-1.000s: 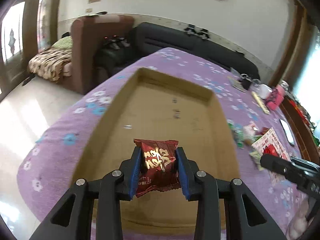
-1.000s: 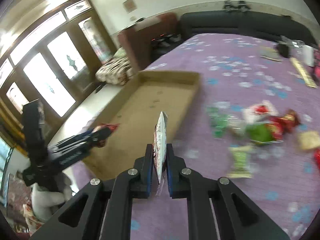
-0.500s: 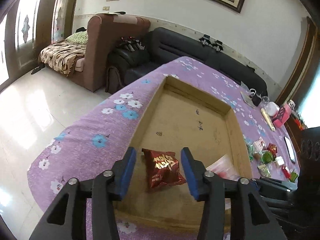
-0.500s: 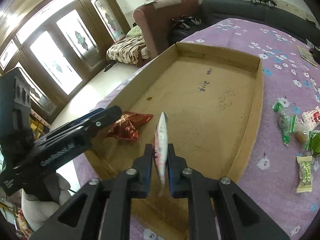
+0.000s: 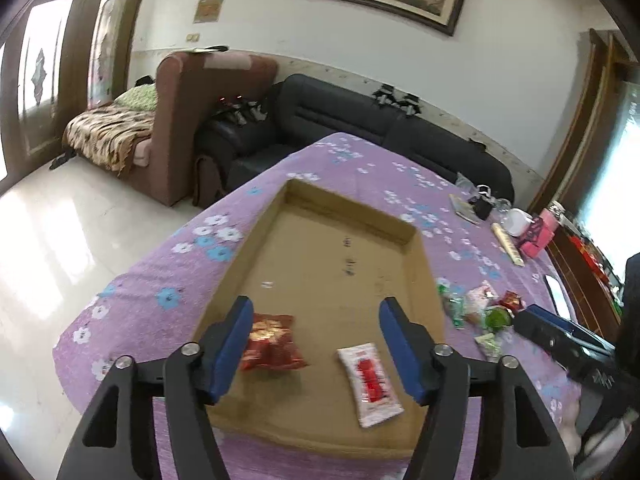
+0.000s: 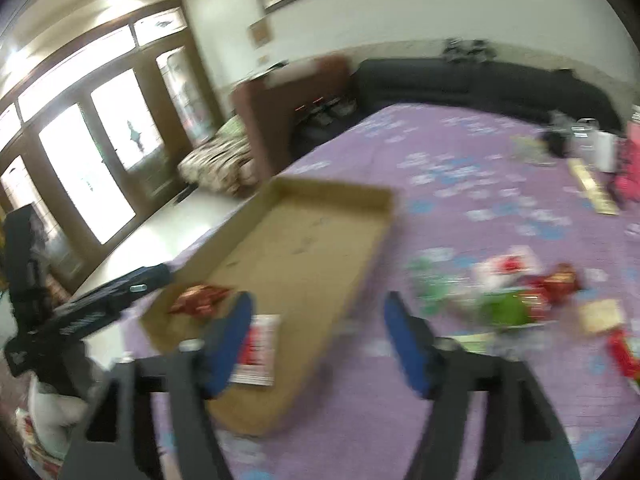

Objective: Organize snacks
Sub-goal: 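Grasp the green-labelled packet with the right gripper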

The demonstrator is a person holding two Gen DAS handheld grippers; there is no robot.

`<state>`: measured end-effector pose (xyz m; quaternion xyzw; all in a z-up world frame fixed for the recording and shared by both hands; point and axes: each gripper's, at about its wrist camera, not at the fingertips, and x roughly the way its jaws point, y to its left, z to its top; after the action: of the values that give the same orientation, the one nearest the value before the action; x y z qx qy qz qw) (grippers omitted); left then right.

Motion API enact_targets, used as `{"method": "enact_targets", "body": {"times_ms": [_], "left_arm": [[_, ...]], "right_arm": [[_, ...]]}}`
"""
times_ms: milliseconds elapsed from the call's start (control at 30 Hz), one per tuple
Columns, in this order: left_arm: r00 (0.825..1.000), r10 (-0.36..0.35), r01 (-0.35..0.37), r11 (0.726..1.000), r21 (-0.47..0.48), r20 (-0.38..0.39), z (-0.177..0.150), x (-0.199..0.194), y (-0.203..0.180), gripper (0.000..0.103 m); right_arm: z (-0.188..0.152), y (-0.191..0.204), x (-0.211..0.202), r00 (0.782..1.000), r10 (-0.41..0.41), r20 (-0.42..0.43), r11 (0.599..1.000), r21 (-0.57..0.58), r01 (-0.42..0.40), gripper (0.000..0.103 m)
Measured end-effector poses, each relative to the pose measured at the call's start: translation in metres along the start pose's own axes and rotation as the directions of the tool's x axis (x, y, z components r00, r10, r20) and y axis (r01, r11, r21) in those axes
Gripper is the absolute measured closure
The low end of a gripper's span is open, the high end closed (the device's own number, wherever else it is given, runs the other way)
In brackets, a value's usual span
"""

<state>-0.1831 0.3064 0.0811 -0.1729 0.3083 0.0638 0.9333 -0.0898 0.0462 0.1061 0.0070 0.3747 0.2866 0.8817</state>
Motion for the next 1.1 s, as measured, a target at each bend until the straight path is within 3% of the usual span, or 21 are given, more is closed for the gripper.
{"method": "enact_targets", "body": {"times_ms": [100,233,667,767,933,1100], "left_arm": [[1.0,-0.025,0.026,0.999,0.031,-0.012,-0.004,0.002,-0.017,0.03],[0.997,-0.06,0.064,0.995,0.073,-0.053,-0.011,0.011,-0.041,0.028],[0.988,-0.107,0.126,0.978,0.168,-0.115,-0.022,0.017,-0.091,0.024],[0.984,-0.123,0.145,0.973,0.177,-0.132,-0.023,0.021,-0.1,0.024],[0.976,-0.146,0.176,0.965,0.193,-0.159,-0.021,0.034,-0.116,0.024],[0.966,-0.166,0.209,0.953,0.219,-0.198,-0.015,0.055,-0.138,0.024]], "right_arm": [[-0.01,-0.057,-0.002,0.996,-0.081,-0.043,0.991,0.101,0.085,0.03],[-0.028,-0.096,0.0,0.99,-0.112,-0.088,0.976,0.176,0.126,0.03],[-0.031,-0.076,0.041,0.985,-0.102,-0.139,0.989,0.097,0.116,0.032],[-0.032,-0.071,0.052,0.981,-0.117,-0.153,0.989,0.071,0.129,0.041],[-0.037,-0.072,0.063,0.975,-0.144,-0.17,0.987,0.049,0.155,0.078],[-0.041,-0.086,0.052,0.977,-0.137,-0.166,0.984,0.091,0.153,0.08]]}}
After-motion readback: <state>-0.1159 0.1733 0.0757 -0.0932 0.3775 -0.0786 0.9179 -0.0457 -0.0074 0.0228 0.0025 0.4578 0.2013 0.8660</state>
